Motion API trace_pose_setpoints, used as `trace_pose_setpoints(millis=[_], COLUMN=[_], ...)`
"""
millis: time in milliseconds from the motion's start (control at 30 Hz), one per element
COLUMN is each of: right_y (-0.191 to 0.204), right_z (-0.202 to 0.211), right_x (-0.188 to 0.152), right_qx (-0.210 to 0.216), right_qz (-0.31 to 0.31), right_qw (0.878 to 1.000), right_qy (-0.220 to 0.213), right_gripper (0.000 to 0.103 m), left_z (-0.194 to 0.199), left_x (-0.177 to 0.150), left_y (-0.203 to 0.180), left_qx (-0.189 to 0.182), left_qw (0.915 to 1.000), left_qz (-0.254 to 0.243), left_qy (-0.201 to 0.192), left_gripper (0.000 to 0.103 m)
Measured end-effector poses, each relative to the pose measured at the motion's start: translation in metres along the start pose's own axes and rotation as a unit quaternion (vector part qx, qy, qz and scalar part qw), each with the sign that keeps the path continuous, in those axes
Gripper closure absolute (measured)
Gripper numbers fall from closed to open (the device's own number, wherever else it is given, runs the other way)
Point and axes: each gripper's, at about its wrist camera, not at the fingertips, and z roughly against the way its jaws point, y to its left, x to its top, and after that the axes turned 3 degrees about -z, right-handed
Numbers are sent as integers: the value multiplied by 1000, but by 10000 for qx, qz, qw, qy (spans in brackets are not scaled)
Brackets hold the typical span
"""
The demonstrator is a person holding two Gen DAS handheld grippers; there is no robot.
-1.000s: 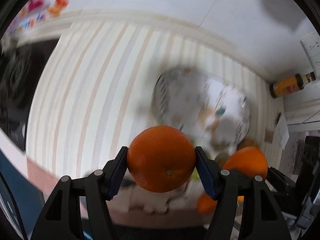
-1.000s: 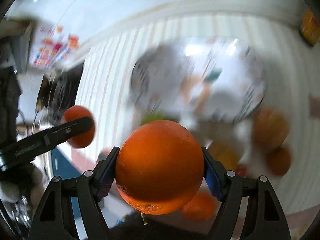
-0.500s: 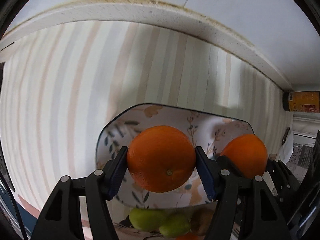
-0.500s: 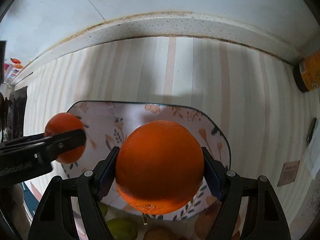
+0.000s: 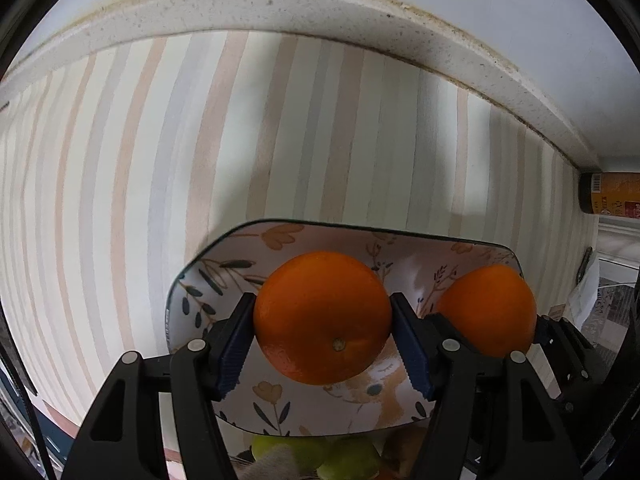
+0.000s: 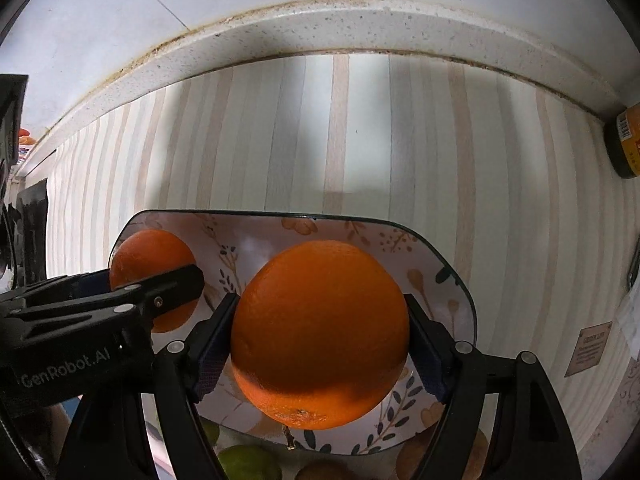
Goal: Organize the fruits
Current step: 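Carry the orange onto the plate with the right tool while the left places the tangerine, then grasp the brown kiwi with the right tool while the left grasps a green apple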
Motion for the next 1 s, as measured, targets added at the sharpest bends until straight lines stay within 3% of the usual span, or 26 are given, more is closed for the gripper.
trace_pose_setpoints(millis=[67,133,367,733,1000], right_y=[0,-3,-6,-4,5], right_z=[-2,1,26,78,118], right_x=[2,0,-9,-80,-128], right_qx=[15,100,22,-179,-304], right_qz=[-15,-44,-10,-101,-59], right_qw=[10000,9999,10000,9974,9922], right_qy=[89,94,-86,-692,-1209], right_gripper=[20,7,6,6,6], left_z=[3,7,41,91,118], left_x=[-3,-5,-28,-97,-157], left_y=[-1,0,-1,6,11], left_qx=[107,63,186,667,677], left_qw=[9999,9999,9982,9885,9817], left_qz=[-23,-10,-87,-186,-222], left_qy=[-90,-140,-571,-1343,-1764], left_gripper=[38,12,11,11,11])
